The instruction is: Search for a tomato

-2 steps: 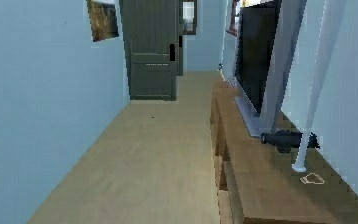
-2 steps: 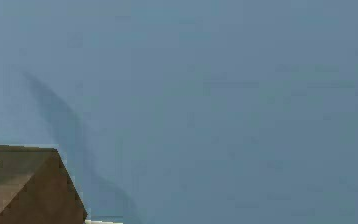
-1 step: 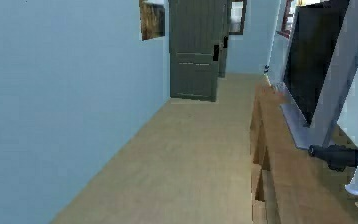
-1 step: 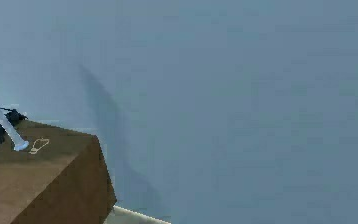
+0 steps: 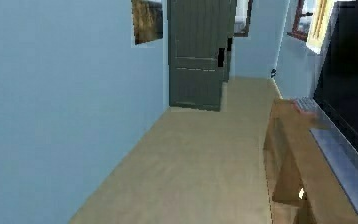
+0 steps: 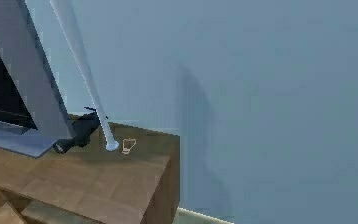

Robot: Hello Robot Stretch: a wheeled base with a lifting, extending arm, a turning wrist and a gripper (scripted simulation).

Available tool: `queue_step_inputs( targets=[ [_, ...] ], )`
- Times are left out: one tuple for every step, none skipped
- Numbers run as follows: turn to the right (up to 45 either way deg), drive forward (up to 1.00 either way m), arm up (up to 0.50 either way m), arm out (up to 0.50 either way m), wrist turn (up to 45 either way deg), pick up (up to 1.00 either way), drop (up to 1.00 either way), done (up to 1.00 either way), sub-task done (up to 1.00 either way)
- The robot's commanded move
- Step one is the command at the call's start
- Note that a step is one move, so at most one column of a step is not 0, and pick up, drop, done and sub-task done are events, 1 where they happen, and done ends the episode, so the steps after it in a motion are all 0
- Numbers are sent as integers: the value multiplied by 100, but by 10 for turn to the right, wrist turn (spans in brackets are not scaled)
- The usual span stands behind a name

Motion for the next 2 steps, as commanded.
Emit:
queue_step_inputs(
  targets=[
    [120, 0, 0, 0, 0, 0, 0, 0, 0],
    [0, 100, 0, 0, 0, 0, 0, 0, 0]
  ],
)
